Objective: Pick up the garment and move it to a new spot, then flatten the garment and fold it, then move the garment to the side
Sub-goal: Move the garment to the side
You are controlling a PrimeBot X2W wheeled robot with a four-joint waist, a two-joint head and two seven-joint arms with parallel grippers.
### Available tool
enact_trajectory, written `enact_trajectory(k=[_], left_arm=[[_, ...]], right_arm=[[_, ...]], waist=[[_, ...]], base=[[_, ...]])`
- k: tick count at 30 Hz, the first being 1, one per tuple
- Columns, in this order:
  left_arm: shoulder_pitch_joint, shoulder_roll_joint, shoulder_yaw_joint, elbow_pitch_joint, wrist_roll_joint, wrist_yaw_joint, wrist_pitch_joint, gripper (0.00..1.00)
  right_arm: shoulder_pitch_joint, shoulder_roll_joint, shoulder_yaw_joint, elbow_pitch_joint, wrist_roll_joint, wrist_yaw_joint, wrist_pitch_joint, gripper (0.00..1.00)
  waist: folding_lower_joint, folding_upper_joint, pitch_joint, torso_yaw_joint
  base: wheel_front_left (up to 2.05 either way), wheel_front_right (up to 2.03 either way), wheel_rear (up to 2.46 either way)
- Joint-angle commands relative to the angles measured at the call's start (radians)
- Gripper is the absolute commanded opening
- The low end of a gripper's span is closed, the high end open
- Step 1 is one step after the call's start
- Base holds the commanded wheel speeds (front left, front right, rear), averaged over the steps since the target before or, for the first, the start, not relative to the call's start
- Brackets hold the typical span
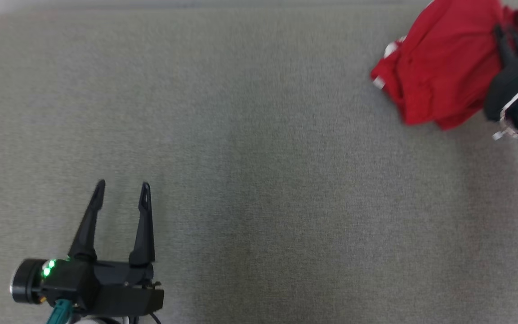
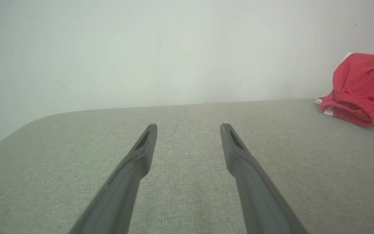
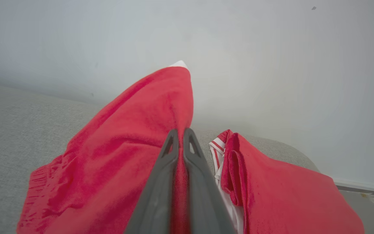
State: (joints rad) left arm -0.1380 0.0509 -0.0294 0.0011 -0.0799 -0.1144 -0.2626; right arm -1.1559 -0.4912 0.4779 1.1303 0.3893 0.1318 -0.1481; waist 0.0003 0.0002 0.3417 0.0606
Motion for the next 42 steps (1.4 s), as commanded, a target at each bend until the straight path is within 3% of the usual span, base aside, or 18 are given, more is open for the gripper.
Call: enact_trajectory(k=[1,20,28,42], left_arm=[[-0.016,0.0,0.0,-0.011,0.012,-0.001,-0.003,1.0],[-0.051,0.071,-0.006,-0.198,0.04,-0.015,-0.003,1.0],[-0.053,0.1,-0.001,-0.24,0.042,-0.016,-0.003,1.0],[-0.069,0.113,-0.011,-0.301,0.056,-0.016,-0.003,1.0]], right_arm=[[-0.02,-0.01,0.004,-0.004,-0.004,-0.003,0.0,0.0],[-0.217,-0.206,0.138,-0.1,-0.007,-0.003,0.08,0.0],[-0.284,-0.29,0.221,-0.137,-0.056,-0.003,0.125,0.0],[-0.347,-0.369,0.298,-0.149,-0.127,-0.003,0.128,0.0]], waist=[[-0.0003,-0.0002,0.105,-0.039],[-0.0003,-0.0002,0.244,-0.206],[-0.0003,-0.0002,0.295,-0.23],[-0.0003,-0.0002,0.349,-0.245]], base=[[0.0,0.0,0.0],[0.0,0.0,0.0],[0.0,0.0,0.0],[0.0,0.0,0.0]])
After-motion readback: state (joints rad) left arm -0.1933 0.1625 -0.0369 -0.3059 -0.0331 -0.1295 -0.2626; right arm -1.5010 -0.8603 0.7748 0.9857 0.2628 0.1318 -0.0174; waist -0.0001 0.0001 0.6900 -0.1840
